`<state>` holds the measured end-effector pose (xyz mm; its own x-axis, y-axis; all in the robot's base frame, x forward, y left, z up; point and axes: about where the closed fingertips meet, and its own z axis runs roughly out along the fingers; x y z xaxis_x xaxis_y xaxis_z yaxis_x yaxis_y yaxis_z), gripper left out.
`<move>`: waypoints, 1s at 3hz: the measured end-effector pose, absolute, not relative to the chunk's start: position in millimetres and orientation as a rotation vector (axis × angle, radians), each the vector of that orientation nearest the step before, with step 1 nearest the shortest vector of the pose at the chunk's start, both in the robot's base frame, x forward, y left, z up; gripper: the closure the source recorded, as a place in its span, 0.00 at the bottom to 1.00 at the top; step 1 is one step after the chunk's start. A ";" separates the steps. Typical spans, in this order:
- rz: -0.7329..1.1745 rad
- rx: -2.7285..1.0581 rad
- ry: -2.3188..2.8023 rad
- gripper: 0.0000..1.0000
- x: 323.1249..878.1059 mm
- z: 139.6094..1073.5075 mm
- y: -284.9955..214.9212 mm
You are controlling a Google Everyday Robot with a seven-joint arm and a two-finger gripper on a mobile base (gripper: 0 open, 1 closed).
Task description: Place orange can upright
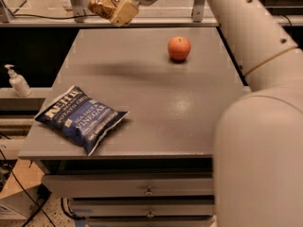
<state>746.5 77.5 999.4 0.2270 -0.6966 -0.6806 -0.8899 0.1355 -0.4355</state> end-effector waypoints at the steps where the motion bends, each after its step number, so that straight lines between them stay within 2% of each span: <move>1: 0.328 -1.493 1.444 1.00 715.9 1014.7 63.1; 3: 0.346 -1.433 1.451 1.00 709.6 998.7 55.0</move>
Offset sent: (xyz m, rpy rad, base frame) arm -0.0267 -0.0131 0.0151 0.1194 -0.0391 -0.0076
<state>709.6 55.0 998.7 0.2320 -0.5710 -0.7875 -0.8647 0.2498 -0.4358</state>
